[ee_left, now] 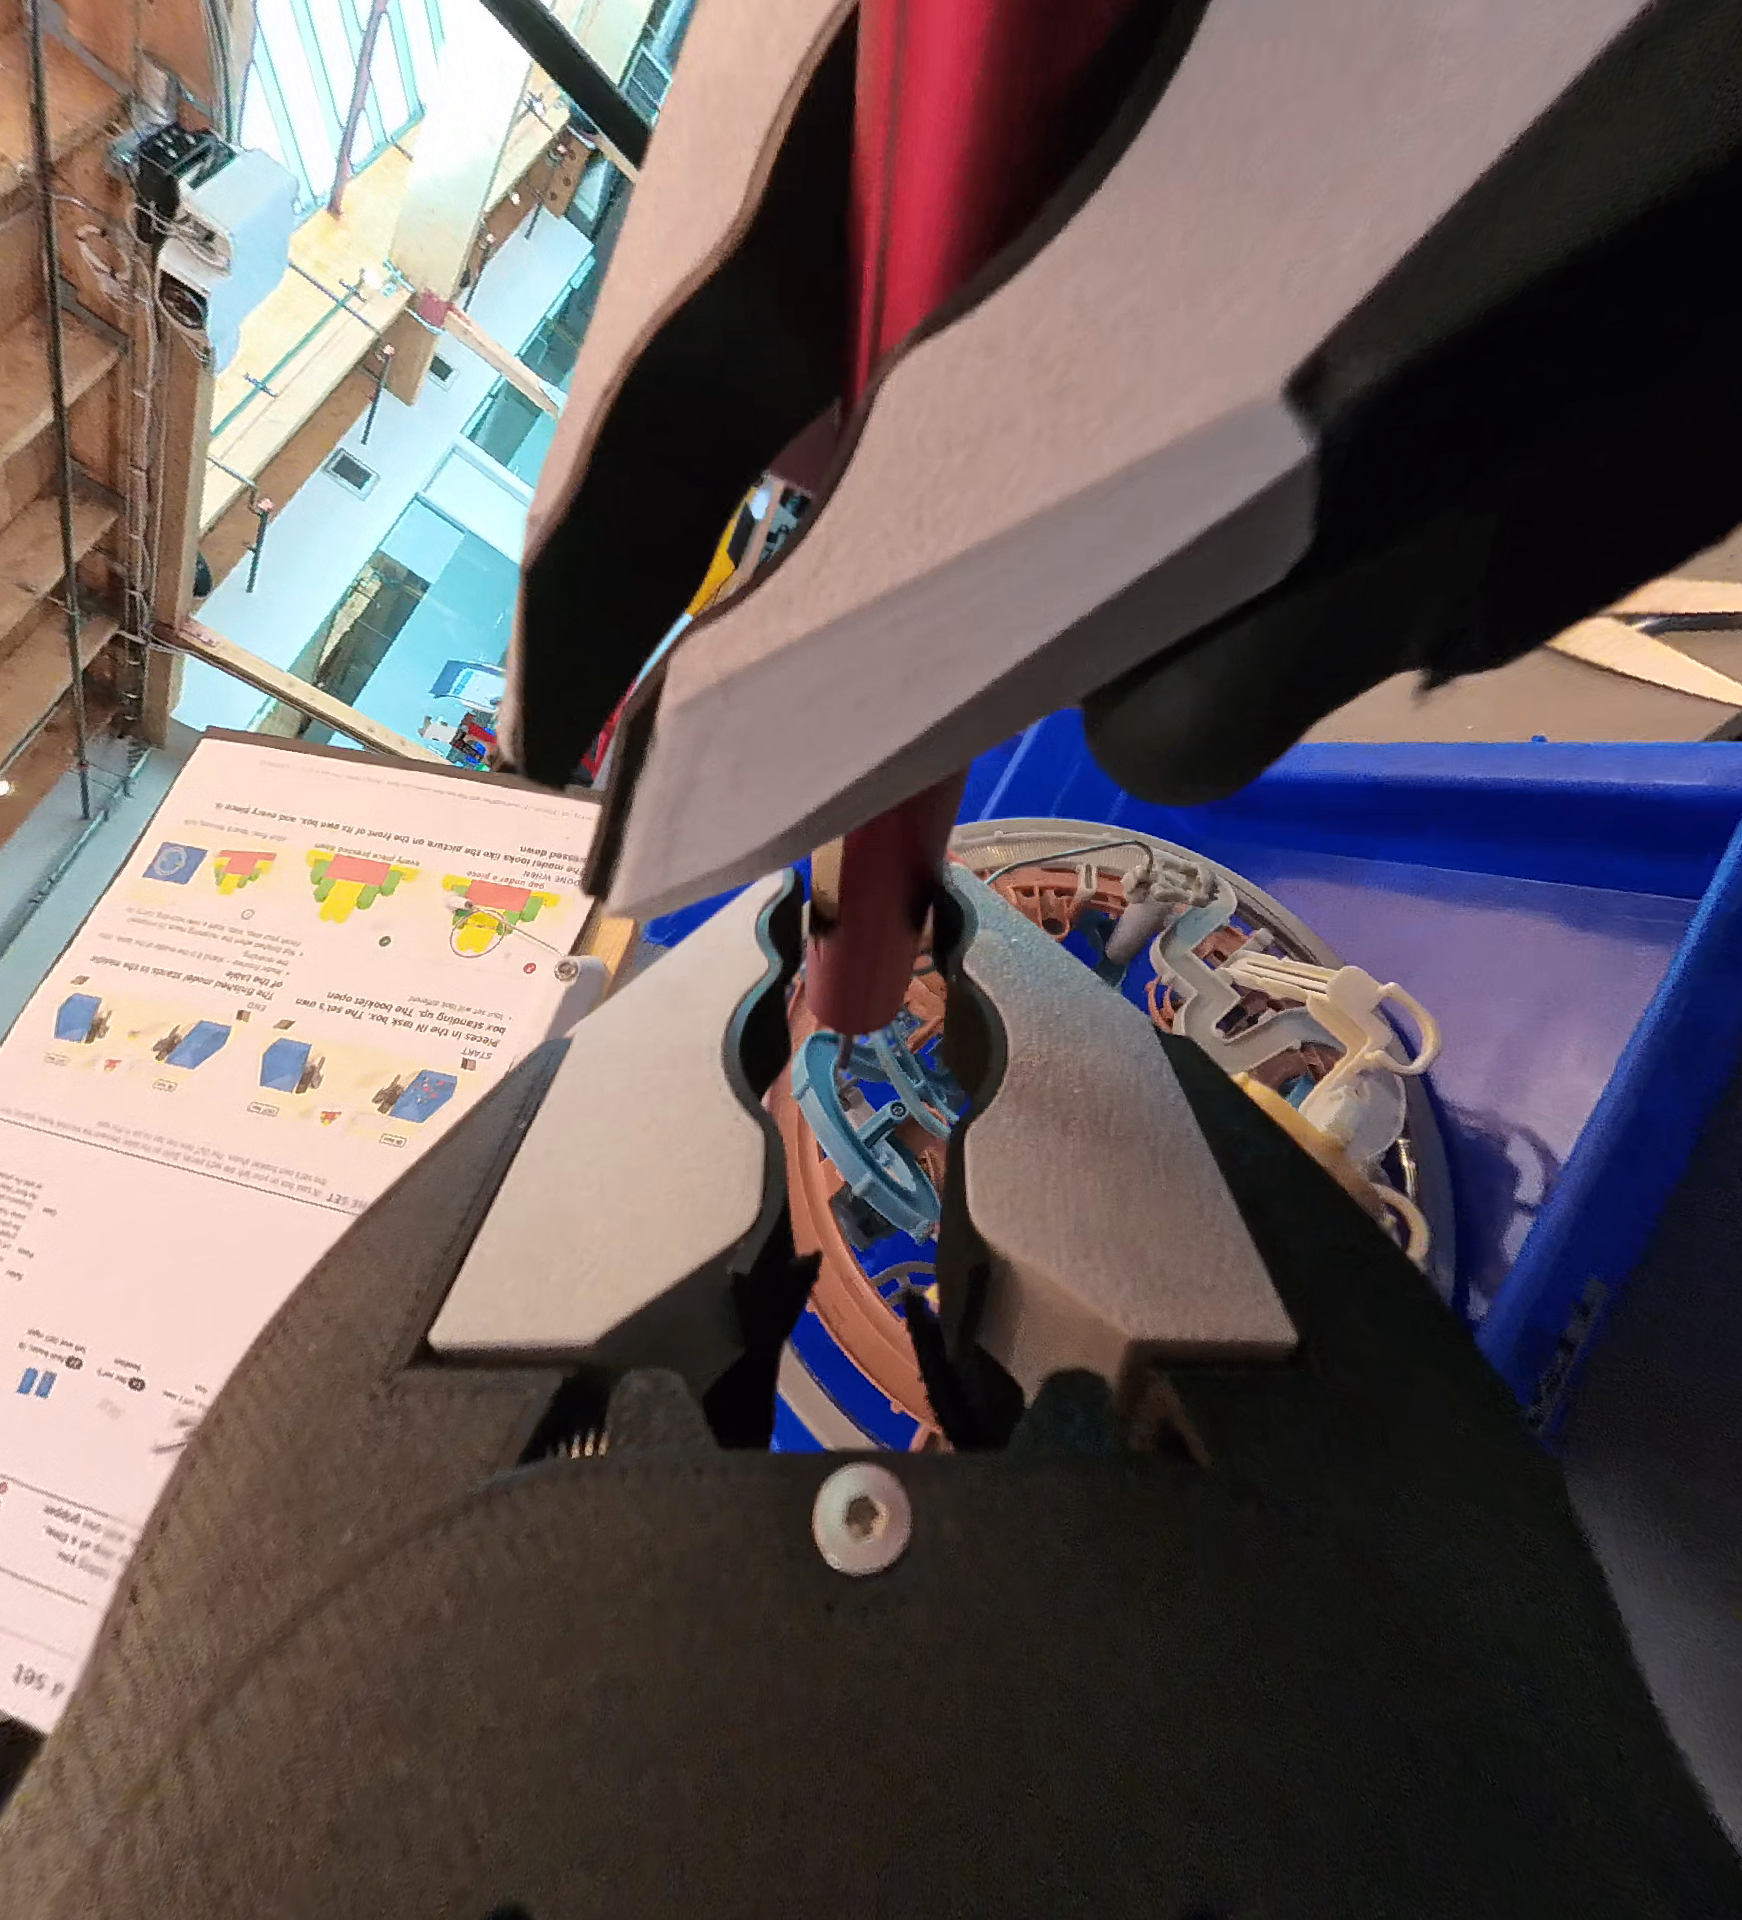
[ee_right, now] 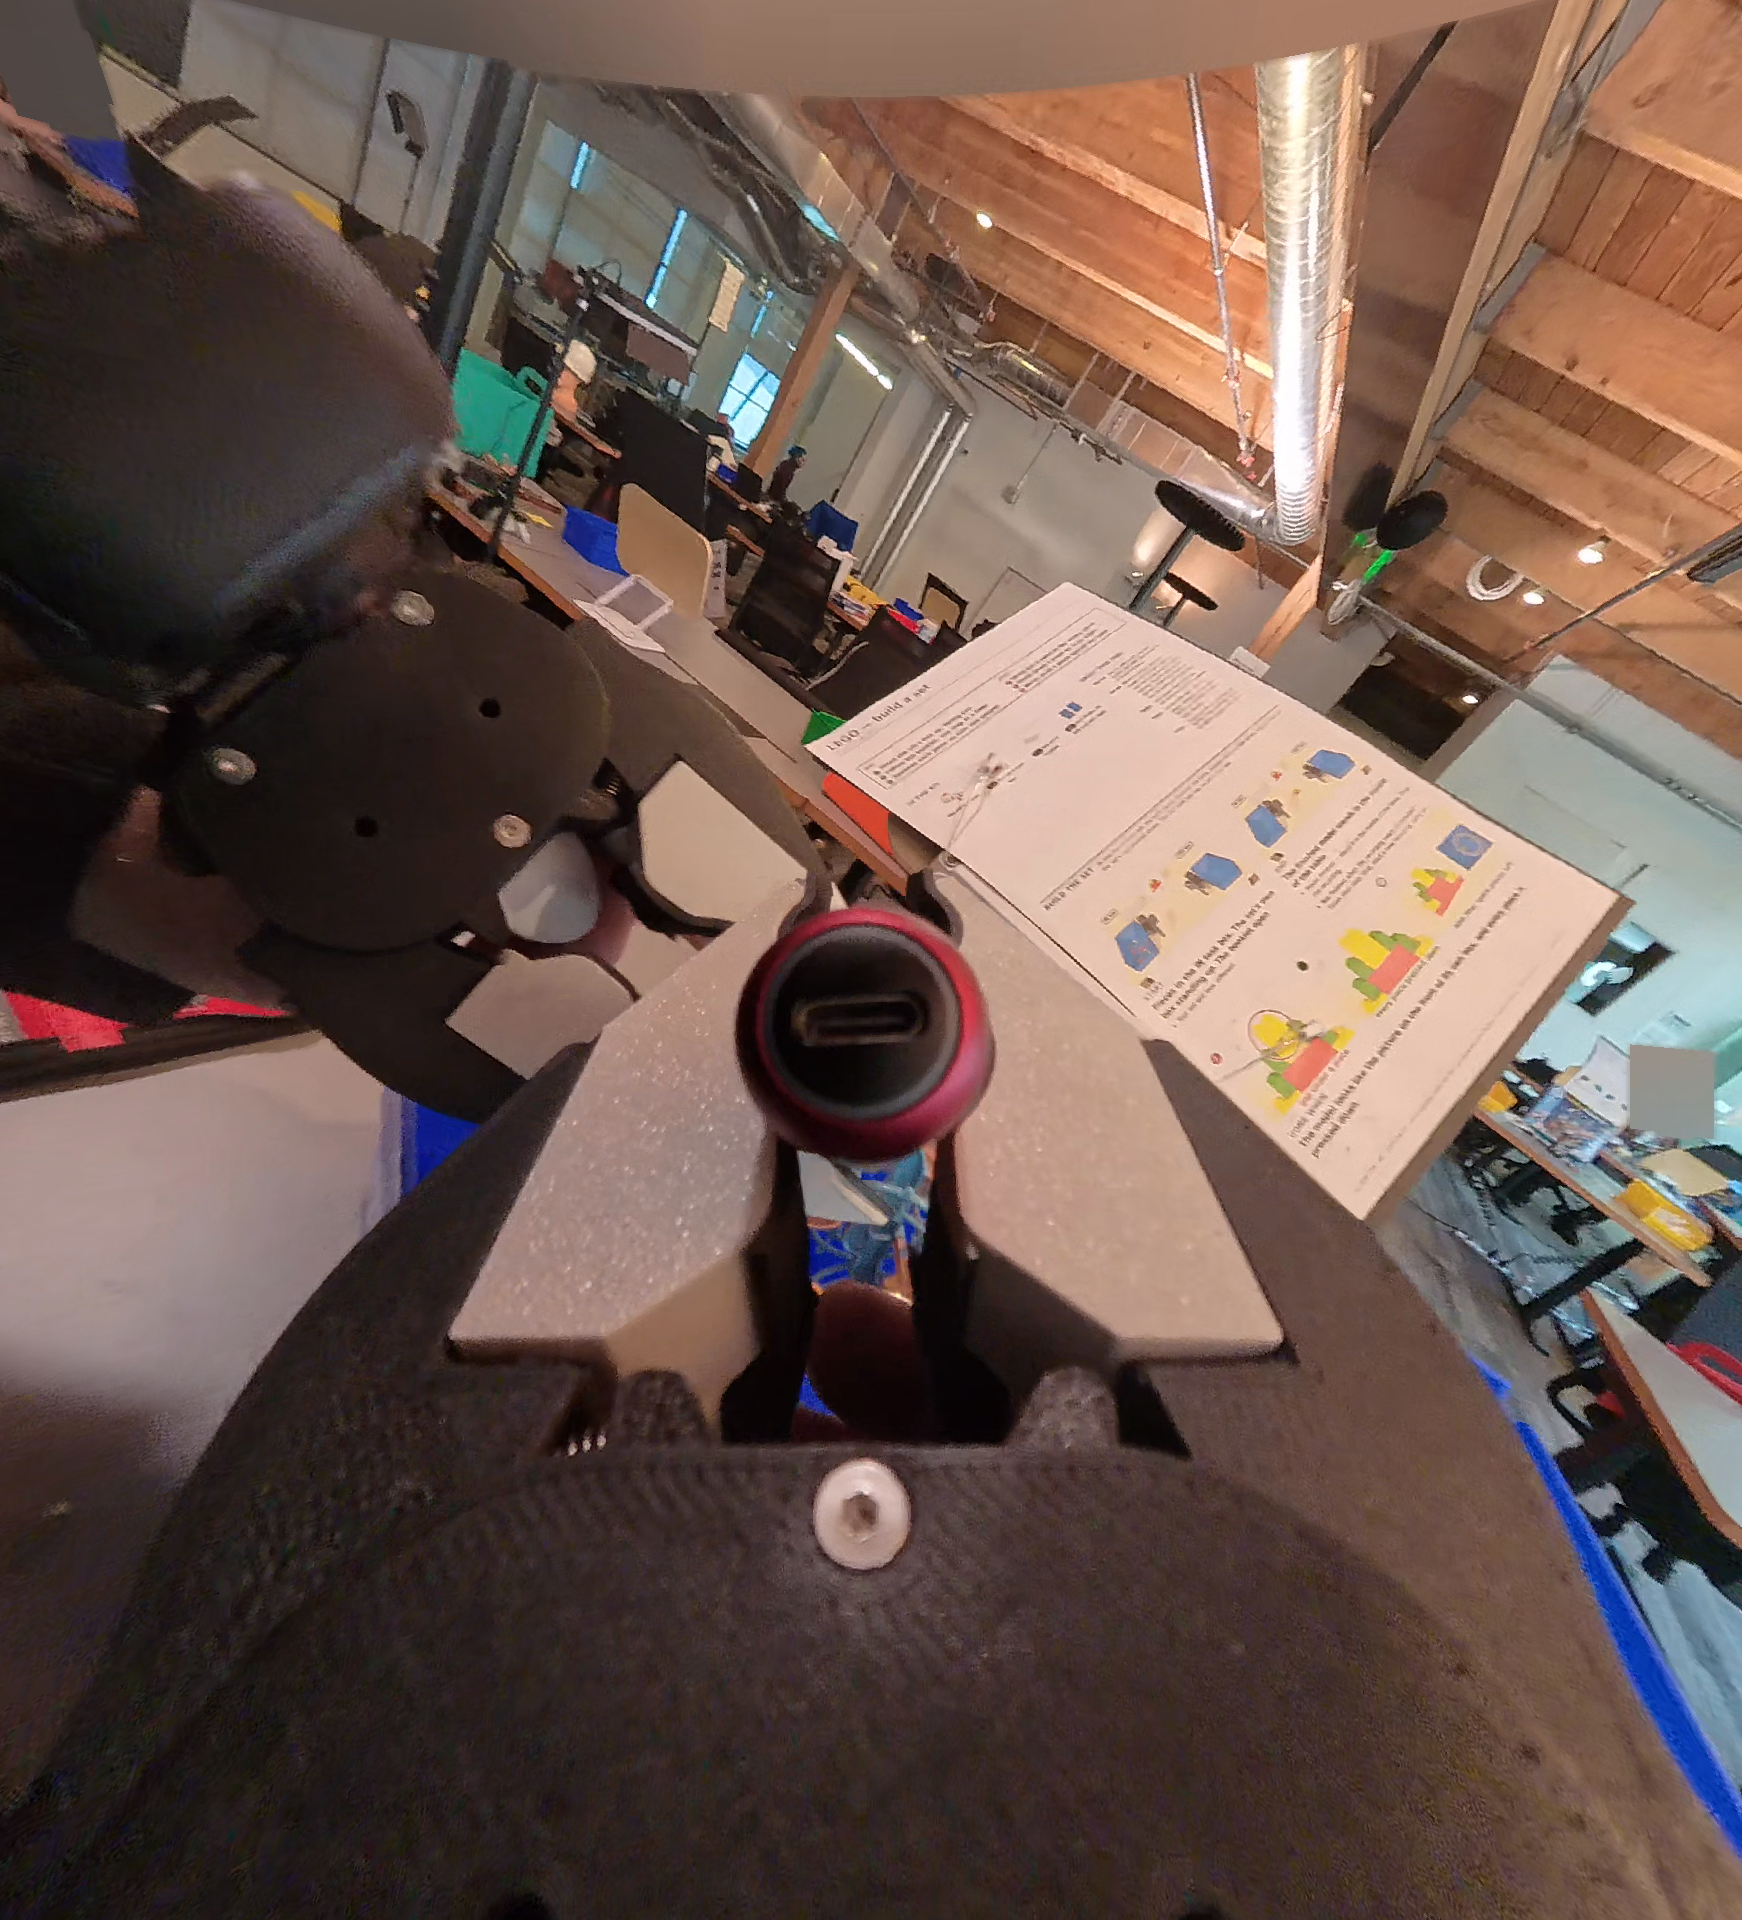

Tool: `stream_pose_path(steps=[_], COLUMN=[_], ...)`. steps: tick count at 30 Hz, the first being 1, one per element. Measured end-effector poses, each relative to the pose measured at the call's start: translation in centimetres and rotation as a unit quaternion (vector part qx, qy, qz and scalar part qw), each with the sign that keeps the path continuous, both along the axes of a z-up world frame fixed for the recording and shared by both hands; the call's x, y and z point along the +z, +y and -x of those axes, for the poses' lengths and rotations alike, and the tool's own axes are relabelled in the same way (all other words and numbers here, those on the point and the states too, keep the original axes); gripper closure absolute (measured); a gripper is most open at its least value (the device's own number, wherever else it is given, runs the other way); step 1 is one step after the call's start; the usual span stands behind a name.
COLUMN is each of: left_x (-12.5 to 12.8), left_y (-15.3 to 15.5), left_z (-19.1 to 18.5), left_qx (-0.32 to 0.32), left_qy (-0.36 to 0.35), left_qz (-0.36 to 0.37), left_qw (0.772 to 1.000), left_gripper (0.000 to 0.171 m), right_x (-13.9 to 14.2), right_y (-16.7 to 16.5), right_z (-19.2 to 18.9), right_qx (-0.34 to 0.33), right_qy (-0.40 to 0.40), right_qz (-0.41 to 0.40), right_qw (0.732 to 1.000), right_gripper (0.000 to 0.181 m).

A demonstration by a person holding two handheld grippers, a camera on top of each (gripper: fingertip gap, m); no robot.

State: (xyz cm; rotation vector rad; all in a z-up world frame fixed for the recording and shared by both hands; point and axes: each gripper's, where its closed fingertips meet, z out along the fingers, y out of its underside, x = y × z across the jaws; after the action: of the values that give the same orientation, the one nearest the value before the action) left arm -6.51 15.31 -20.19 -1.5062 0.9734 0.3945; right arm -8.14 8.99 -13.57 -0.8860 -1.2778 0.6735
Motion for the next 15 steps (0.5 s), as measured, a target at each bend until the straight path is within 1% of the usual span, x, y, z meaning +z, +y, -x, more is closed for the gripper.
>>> stream_pose_path(steps=[3, 8, 15], left_x=[-0.5, -1.5, -1.5], left_y=[-0.1, 0.4, 0.3], left_z=[-0.2, -0.2, 0.0], left_qx=[0.0, 0.005, 0.009], left_qy=[-0.004, -0.01, -0.014], left_qz=[-0.01, -0.007, -0.013], left_qw=[1.0, 1.0, 1.0], left_gripper=[0.151, 0.149, 0.154], right_x=[-0.3, -0.9, -0.5], right_y=[0.2, 0.6, 0.3], right_z=[0.1, 0.4, 0.9], right_qx=[-0.004, 0.006, 0.027], right_qy=[-0.002, -0.008, 0.004], right_qz=[-0.007, 0.008, 0.017], right_qw=[1.0, 1.0, 0.999], right_gripper=[0.167, 0.167, 0.168])
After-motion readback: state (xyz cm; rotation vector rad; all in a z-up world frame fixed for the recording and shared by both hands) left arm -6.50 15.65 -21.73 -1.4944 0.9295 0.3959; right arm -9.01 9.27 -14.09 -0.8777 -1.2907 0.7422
